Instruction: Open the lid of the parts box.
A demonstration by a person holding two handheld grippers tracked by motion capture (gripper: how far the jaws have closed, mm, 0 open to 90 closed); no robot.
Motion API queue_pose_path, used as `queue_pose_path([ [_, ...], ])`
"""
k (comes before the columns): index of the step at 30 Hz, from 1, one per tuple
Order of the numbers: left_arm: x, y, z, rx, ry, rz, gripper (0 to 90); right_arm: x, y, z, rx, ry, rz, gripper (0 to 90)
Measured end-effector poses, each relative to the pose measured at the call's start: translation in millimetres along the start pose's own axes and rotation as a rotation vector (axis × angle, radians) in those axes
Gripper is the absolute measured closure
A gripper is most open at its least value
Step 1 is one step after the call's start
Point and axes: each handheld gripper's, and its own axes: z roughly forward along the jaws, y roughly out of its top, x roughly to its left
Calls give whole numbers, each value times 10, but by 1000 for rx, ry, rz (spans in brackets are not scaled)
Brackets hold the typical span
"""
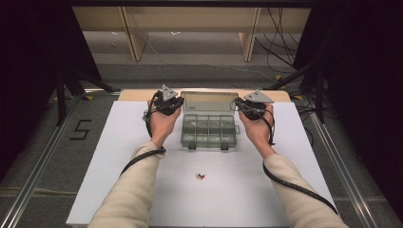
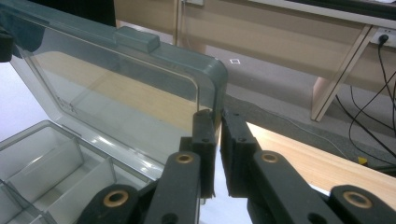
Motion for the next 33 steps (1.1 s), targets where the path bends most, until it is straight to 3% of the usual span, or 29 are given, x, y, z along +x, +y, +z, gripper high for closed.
queue_pose_path([
  [8,12,-12,45,3,3,-5,841,-7,-13,27,-8,1,28,852],
  [33,52,-61,221,16,11,-27,838,-11,-177,222,0,-15,35,836],
])
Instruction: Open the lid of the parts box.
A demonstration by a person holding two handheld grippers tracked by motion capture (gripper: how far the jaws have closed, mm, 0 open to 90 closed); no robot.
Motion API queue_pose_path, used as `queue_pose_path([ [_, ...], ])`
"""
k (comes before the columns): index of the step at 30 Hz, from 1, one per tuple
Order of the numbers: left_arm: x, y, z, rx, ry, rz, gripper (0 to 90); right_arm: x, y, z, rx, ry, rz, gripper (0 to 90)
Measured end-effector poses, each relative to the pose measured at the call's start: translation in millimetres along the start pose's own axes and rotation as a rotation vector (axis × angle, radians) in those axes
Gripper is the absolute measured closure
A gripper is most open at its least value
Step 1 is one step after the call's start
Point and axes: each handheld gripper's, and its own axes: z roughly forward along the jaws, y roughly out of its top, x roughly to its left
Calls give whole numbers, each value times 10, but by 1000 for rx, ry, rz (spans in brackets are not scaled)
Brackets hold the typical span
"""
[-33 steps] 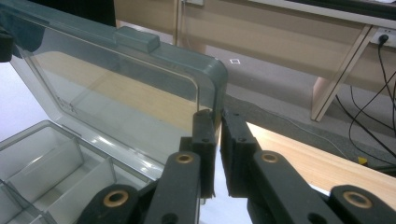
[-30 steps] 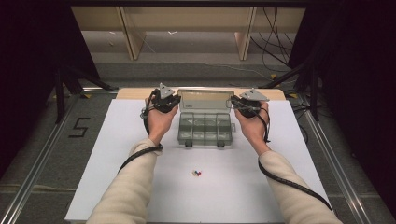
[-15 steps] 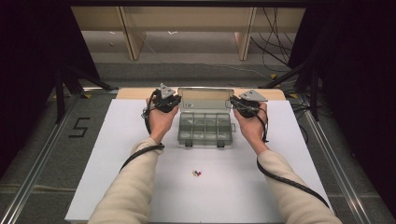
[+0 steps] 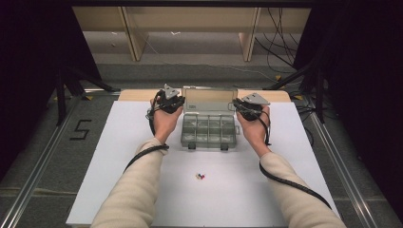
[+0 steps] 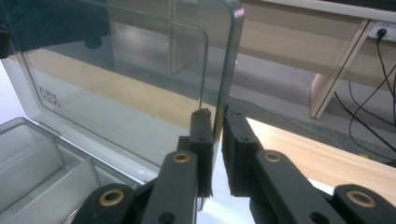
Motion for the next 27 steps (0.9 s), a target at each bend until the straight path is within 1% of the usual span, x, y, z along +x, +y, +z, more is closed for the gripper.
queue_pose_path([
  [5,-1,-15,17,0,4,-8,838,-18,-6,13,-4,0,-7,836],
  [6,0,-19,23,0,5,-8,838,-8,-11,19,-2,-1,6,836],
  [7,0,-19,23,0,5,-8,838,-8,-11,19,-2,-1,6,836],
  [8,1,-31,33,-4,4,-17,838,-22,-12,23,0,-1,-2,836],
  [9,2,-40,37,-1,3,-17,838,-18,-17,36,-4,5,12,835],
  [12,3,-55,48,4,3,-18,838,-23,-22,44,-9,0,11,835],
  [13,2,-60,53,2,2,-25,838,-20,-24,46,-2,4,19,834],
  [15,0,-62,59,0,5,-28,838,-23,-25,48,-4,1,12,832],
  [16,1,-65,63,0,5,-28,838,-16,-32,61,-9,-6,23,829],
  [18,2,-75,71,3,3,-30,838,-21,-33,65,-11,-5,17,829],
  [20,2,-86,80,5,3,-37,838,-13,-34,75,-7,-7,22,820],
  [21,5,-87,85,3,2,-36,838,-13,-26,54,25,-11,15,819],
  [22,9,-89,89,1,1,-35,838,-9,-35,82,-1,-11,21,820],
  [23,10,-96,96,-2,0,-34,838,-3,-35,86,8,-6,37,820],
  [25,9,-100,101,-4,0,-40,837,-10,-33,104,14,-21,24,816],
  [26,11,-100,103,-3,2,-38,837,-11,-30,108,26,-15,26,815],
  [27,11,-102,109,1,-3,-45,836,-13,-30,122,26,-17,29,816],
])
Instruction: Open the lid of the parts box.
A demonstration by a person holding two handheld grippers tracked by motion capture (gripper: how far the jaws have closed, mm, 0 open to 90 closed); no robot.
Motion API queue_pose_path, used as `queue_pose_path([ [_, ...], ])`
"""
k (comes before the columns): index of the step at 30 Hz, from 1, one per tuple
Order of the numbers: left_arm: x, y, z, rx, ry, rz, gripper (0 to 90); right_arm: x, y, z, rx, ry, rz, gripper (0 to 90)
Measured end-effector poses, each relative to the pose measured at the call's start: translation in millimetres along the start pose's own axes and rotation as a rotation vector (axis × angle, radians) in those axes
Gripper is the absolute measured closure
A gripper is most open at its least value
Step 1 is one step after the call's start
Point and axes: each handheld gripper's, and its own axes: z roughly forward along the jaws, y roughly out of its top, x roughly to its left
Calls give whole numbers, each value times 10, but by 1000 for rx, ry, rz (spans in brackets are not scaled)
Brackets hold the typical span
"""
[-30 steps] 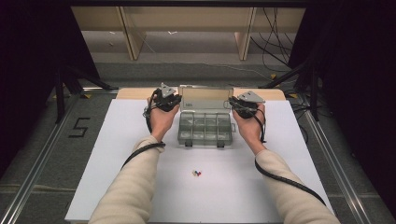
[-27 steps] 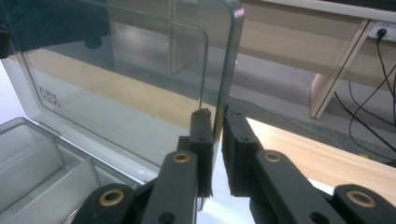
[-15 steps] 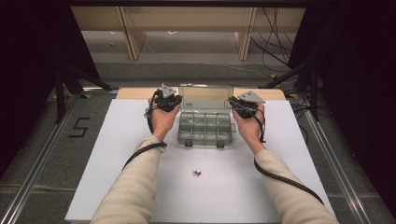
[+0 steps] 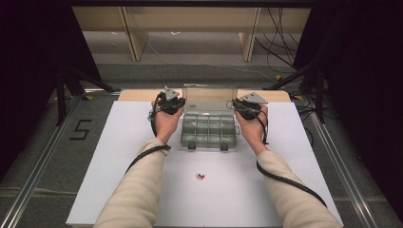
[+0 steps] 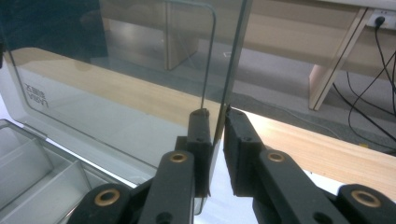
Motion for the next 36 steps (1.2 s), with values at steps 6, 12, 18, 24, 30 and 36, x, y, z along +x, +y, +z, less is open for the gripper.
queue_pose_path([
  [6,4,-40,27,23,-6,-5,797,-20,-8,44,27,-2,9,805],
  [12,8,-16,-3,14,-2,-32,711,-51,-47,92,72,-11,26,756],
  [18,43,9,-134,6,-7,-72,450,-71,-29,121,103,-34,55,667],
  [24,-29,-167,-493,-6,-56,-93,262,-85,-53,-113,154,18,50,456],
  [30,-132,-420,-907,73,-126,-52,179,53,-154,-579,196,142,18,335],
  [36,-279,-597,-1341,86,-143,-39,180,180,-310,-946,202,191,11,328],
])
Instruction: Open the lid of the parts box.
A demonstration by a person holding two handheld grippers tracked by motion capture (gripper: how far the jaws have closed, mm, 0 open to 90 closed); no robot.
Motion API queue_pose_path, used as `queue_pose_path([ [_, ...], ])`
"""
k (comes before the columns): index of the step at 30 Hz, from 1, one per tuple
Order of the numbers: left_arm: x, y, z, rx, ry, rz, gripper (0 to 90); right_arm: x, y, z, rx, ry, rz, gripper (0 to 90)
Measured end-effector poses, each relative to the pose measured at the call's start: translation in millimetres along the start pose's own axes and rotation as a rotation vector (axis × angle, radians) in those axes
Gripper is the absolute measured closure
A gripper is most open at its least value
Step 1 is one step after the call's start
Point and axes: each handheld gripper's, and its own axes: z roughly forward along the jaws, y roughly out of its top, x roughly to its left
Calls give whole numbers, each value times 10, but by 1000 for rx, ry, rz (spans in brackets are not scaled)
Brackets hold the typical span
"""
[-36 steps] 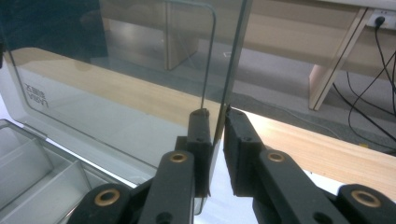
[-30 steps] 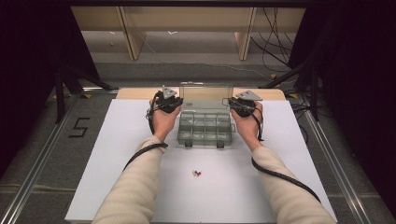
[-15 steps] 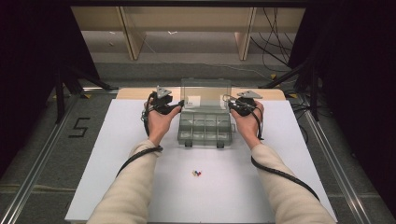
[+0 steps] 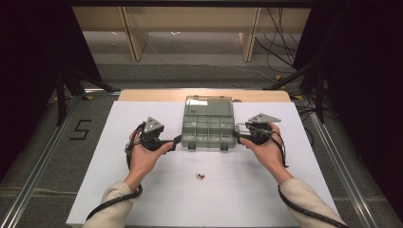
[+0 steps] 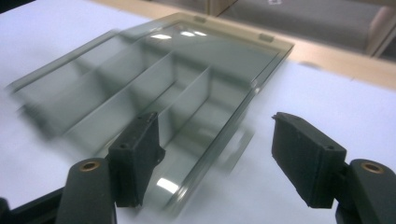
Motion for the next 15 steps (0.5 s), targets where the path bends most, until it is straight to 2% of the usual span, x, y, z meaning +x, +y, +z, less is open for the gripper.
queue_pose_path([
  [1,-46,-37,-62,-2,-5,5,180,42,-56,-54,11,19,13,328],
  [2,-93,-70,-125,1,-11,15,181,121,-142,-147,31,44,3,327],
  [3,-138,-104,-180,0,-15,20,181,121,-142,-147,31,44,3,327],
  [4,-210,-172,-278,11,-27,32,183,199,-200,-220,27,67,-15,326],
  [5,-210,-172,-278,11,-27,32,183,199,-200,-220,27,67,-15,326],
  [7,-276,-234,-353,13,-42,30,184,289,-234,-285,27,84,-29,324],
  [8,-291,-254,-391,18,-42,50,183,375,-261,-330,17,109,-32,324],
  [10,-337,-283,-449,16,-46,38,183,408,-276,-361,18,117,-38,324],
  [11,-348,-285,-473,11,-45,47,183,450,-300,-378,9,126,-36,324],
  [13,-352,-281,-498,7,-40,60,189,541,-353,-414,27,157,-47,324],
  [14,-340,-277,-497,5,-39,71,189,541,-353,-414,27,157,-47,324],
  [15,-334,-283,-488,3,-37,59,190,563,-357,-429,43,163,-34,325],
])
